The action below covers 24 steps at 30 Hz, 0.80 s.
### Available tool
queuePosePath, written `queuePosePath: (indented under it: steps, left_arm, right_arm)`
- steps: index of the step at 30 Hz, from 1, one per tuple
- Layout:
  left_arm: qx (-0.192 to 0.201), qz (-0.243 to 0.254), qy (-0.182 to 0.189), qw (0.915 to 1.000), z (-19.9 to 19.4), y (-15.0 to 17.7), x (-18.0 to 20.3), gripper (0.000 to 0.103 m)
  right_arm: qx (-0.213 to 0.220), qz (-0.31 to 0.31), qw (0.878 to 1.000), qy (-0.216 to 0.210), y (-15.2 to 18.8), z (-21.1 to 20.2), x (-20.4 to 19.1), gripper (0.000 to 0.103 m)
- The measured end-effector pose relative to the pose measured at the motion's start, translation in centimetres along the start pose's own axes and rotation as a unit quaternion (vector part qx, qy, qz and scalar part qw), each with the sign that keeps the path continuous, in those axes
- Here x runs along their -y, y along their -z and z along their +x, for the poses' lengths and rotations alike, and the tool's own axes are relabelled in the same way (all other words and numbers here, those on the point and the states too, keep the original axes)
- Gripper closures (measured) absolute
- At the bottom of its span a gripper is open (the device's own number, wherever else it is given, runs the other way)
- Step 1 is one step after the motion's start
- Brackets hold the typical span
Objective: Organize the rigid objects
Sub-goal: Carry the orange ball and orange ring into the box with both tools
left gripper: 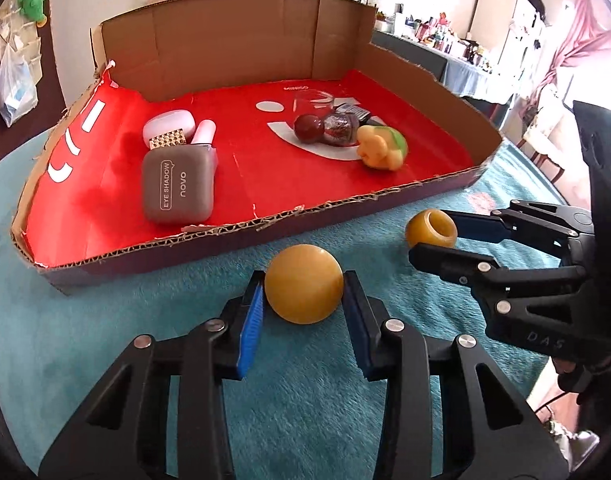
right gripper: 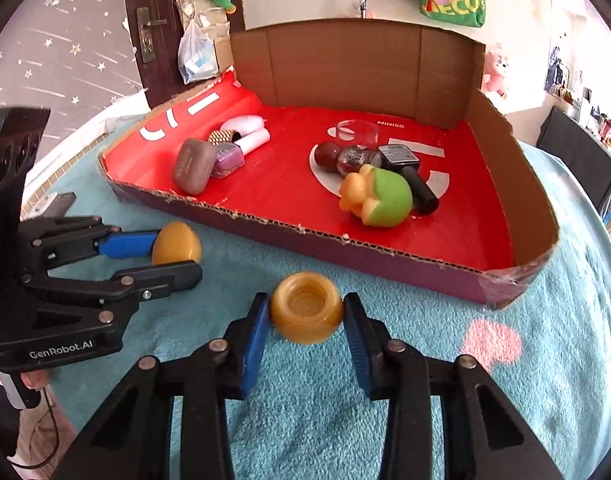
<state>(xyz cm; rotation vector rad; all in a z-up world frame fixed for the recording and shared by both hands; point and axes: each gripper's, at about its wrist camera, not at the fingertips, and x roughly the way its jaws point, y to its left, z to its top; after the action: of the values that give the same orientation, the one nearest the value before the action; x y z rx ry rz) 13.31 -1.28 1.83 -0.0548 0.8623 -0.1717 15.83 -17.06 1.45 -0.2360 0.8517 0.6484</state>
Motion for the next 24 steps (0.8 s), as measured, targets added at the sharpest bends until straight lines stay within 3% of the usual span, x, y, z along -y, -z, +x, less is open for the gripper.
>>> queuePosePath:
  steps: [12,24]
  left_arm:
    - [0.049,0.008,0.011,0.9987,-3.7,-1.8,0.1,0.067]
    - [0.059,0.008,-0.015,0.9981,-3.1,-4.5,-0.5,0.067]
  right_arm:
    - [0.038,-0.001,0.999,-0.036,-1.8,-3.3,-0.9,0.063]
    - [0.049,-0.009,0.998,-0.030,-4.6,-2.8,-0.8,0.063]
